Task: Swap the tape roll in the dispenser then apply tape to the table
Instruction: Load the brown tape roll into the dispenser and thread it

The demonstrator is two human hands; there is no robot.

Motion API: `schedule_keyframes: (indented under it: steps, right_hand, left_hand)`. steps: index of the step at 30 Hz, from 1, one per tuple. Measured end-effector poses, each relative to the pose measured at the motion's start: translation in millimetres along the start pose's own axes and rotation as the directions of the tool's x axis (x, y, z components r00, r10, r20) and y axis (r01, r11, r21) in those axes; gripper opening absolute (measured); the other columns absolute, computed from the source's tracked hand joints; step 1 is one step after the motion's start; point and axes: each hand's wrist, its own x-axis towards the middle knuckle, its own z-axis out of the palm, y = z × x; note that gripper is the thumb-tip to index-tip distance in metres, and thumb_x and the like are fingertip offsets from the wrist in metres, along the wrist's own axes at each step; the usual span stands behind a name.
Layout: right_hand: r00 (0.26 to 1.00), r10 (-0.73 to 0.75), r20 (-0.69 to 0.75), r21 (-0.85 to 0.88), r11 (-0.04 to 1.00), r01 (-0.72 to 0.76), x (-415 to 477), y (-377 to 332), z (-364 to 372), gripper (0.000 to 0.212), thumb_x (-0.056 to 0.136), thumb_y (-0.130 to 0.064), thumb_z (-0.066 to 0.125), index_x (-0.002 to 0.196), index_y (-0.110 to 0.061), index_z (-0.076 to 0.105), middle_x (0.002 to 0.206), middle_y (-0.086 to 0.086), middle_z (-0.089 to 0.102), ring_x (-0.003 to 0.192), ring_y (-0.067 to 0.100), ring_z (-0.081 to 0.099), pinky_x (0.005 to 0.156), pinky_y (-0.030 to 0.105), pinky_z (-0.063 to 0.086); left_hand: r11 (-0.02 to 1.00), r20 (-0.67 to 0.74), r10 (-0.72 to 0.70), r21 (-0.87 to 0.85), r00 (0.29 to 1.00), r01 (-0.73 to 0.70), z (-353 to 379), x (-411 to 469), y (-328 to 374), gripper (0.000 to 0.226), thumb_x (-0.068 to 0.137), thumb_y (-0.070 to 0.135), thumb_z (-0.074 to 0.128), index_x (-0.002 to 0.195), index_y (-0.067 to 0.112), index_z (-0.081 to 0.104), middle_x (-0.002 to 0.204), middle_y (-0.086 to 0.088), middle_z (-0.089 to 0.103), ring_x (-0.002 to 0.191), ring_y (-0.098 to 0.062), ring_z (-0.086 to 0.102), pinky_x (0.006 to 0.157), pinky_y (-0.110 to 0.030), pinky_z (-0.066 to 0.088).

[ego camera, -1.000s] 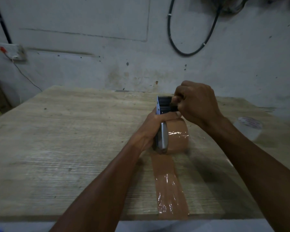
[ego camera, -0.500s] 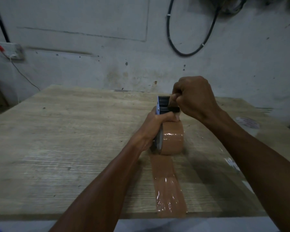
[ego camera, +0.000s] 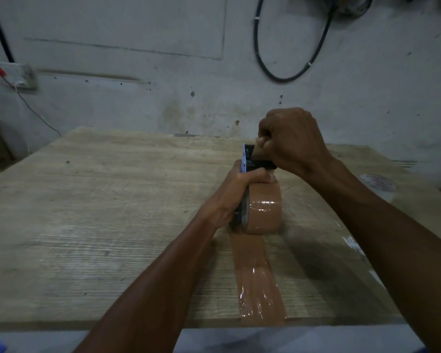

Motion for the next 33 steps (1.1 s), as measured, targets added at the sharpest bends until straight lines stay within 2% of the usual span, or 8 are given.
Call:
schedule_keyframes:
  steps: [5, 8, 11, 14, 19, 23, 28, 33]
  right_hand:
    - [0.999, -0.024, 0.033, 0.0, 1.0, 0.024, 6, 0, 0, 0.024, 0.075, -0.015, 0.055, 0.074, -0.001, 0.075, 0.071, 0.012, 0.068, 0.062, 0.031, 0.062, 0.066, 0.046, 0.058]
    - [0.998, -0.053, 0.045, -0.007, 0.999, 0.053, 8, -2, -1, 0.028, 0.073, -0.019, 0.052, 0.071, -0.001, 0.073, 0.068, 0.012, 0.066, 0.059, 0.03, 0.061, 0.065, 0.046, 0.058]
    - [0.996, -0.069, 0.057, -0.009, 0.998, 0.07, 11, -2, -1, 0.026, 0.074, -0.018, 0.054, 0.073, -0.002, 0.073, 0.068, 0.012, 0.066, 0.06, 0.03, 0.061, 0.067, 0.047, 0.058]
    - [0.998, -0.057, 0.036, 0.01, 0.998, 0.057, 11, 2, -2, 0.023, 0.074, -0.016, 0.057, 0.076, -0.003, 0.076, 0.071, 0.011, 0.069, 0.062, 0.028, 0.063, 0.067, 0.046, 0.058]
    - [0.994, -0.081, 0.076, 0.058, 0.995, 0.077, 13, 9, -8, 0.009, 0.078, -0.007, 0.069, 0.081, -0.006, 0.078, 0.075, 0.008, 0.071, 0.063, 0.014, 0.054, 0.066, 0.036, 0.056]
    - [0.993, -0.057, 0.101, 0.116, 0.992, 0.045, 14, 15, -10, 0.008, 0.078, -0.004, 0.073, 0.083, -0.005, 0.079, 0.076, 0.008, 0.074, 0.064, 0.011, 0.058, 0.068, 0.036, 0.058]
    - [0.99, -0.09, 0.113, 0.089, 0.993, 0.08, 15, 13, -13, 0.007, 0.081, -0.008, 0.074, 0.085, -0.006, 0.079, 0.078, 0.007, 0.074, 0.064, 0.01, 0.057, 0.067, 0.031, 0.055]
    - [0.991, -0.063, 0.115, 0.095, 0.994, 0.052, 10, 14, -16, 0.006, 0.08, -0.009, 0.076, 0.085, -0.009, 0.079, 0.075, -0.001, 0.07, 0.065, 0.01, 0.061, 0.068, 0.039, 0.059]
  left_hand:
    - [1.0, 0.008, -0.005, -0.002, 1.0, 0.005, -1, 0, 1, 0.061, 0.072, 0.029, 0.071, 0.127, 0.015, 0.049, 0.106, -0.02, 0.062, 0.089, -0.033, 0.063, 0.088, -0.056, 0.053]
    - [0.999, 0.007, -0.005, 0.037, 1.0, 0.005, -1, -2, 3, 0.059, 0.075, 0.03, 0.069, 0.128, 0.014, 0.049, 0.103, -0.015, 0.063, 0.085, -0.026, 0.064, 0.079, -0.046, 0.055]
    - [0.998, -0.005, -0.011, 0.069, 1.0, 0.011, 0, -2, 3, 0.064, 0.074, 0.033, 0.068, 0.131, 0.014, 0.047, 0.102, -0.012, 0.063, 0.082, -0.022, 0.065, 0.073, -0.039, 0.054]
    - [0.998, -0.002, -0.022, 0.051, 1.0, 0.022, 0, -1, 1, 0.072, 0.069, 0.037, 0.073, 0.133, 0.016, 0.047, 0.105, -0.013, 0.063, 0.084, -0.024, 0.066, 0.08, -0.044, 0.056]
    - [0.999, -0.024, -0.038, 0.0, 0.999, 0.038, -1, 0, 2, 0.068, 0.071, 0.033, 0.072, 0.132, 0.016, 0.047, 0.106, -0.012, 0.063, 0.087, -0.024, 0.065, 0.084, -0.046, 0.055]
    - [1.0, -0.006, -0.024, -0.004, 1.0, 0.024, -1, 0, 2, 0.065, 0.074, 0.031, 0.073, 0.131, 0.015, 0.048, 0.103, -0.011, 0.063, 0.083, -0.021, 0.066, 0.077, -0.041, 0.056]
    - [1.0, -0.006, -0.02, -0.014, 1.0, 0.02, 0, 1, 3, 0.067, 0.071, 0.03, 0.073, 0.131, 0.016, 0.048, 0.1, -0.008, 0.065, 0.079, -0.018, 0.067, 0.073, -0.037, 0.056]
    - [0.999, -0.004, -0.026, -0.044, 1.0, 0.026, -1, 0, 3, 0.068, 0.07, 0.03, 0.073, 0.131, 0.018, 0.048, 0.101, -0.007, 0.065, 0.082, -0.018, 0.067, 0.077, -0.039, 0.056]
